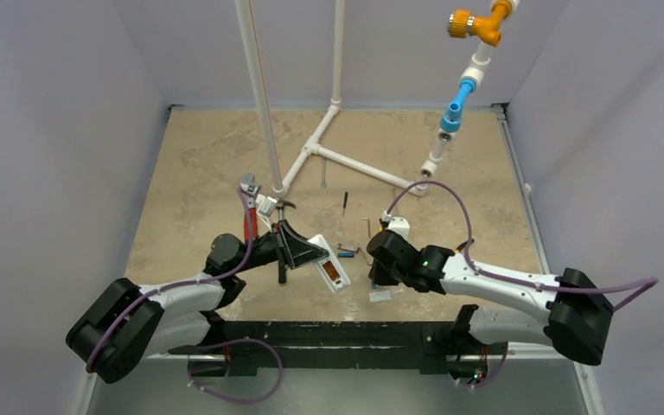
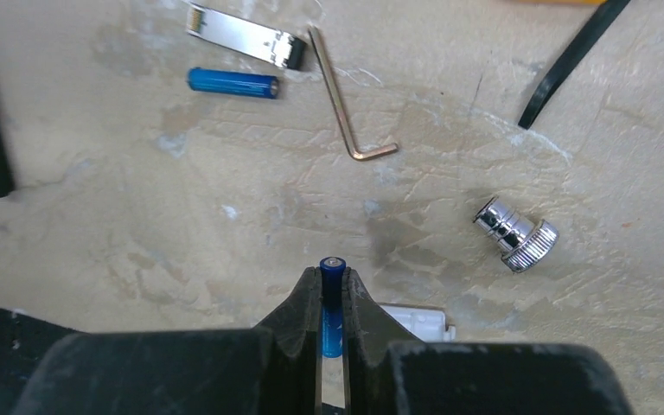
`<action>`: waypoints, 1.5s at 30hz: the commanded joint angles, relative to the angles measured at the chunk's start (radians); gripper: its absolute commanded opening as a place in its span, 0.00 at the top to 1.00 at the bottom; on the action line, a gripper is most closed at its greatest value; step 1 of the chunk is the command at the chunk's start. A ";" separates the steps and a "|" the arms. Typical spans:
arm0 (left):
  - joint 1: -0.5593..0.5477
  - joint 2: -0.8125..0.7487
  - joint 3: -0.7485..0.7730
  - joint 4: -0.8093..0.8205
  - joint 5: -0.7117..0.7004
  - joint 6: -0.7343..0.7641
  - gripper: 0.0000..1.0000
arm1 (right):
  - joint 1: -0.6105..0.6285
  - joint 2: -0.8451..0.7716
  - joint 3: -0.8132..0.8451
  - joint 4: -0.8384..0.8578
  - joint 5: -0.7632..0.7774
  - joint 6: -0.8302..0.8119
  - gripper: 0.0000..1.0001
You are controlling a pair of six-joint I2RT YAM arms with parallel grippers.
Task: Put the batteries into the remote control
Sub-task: Pick up the battery from the center of the board, then load the battery into the remote control.
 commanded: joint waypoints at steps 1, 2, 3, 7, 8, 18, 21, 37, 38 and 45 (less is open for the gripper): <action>-0.002 -0.013 0.042 0.069 0.048 0.032 1.00 | -0.003 -0.128 0.001 0.062 0.074 -0.132 1.00; -0.002 -0.012 0.043 0.089 0.060 0.032 1.00 | -0.003 -0.159 -0.004 0.071 0.094 -0.155 1.00; -0.002 -0.011 0.046 0.109 0.074 0.033 1.00 | -0.003 -0.203 -0.012 0.086 0.109 -0.180 1.00; -0.003 -0.041 0.041 0.233 0.120 0.048 1.00 | -0.003 -0.330 -0.062 0.182 0.145 -0.266 1.00; -0.006 -0.066 0.046 0.200 0.125 0.079 1.00 | -0.003 -0.363 -0.077 0.205 0.152 -0.281 1.00; -0.066 -0.505 0.144 -0.691 -0.075 0.549 1.00 | -0.002 -0.599 -0.246 0.459 0.108 -0.469 1.00; -0.071 -0.512 0.145 -0.705 -0.086 0.556 1.00 | -0.002 -0.609 -0.256 0.500 0.089 -0.532 1.00; -0.081 -0.532 0.162 -0.775 -0.122 0.567 1.00 | 0.000 -0.643 -0.269 0.643 -0.061 -0.684 1.00; -0.083 -0.530 0.162 -0.775 -0.122 0.565 1.00 | -0.001 -0.640 -0.268 0.653 -0.069 -0.689 1.00; -0.082 -0.441 0.218 -0.845 -0.200 0.438 1.00 | 0.029 -0.590 -0.246 0.789 -0.033 -0.731 1.00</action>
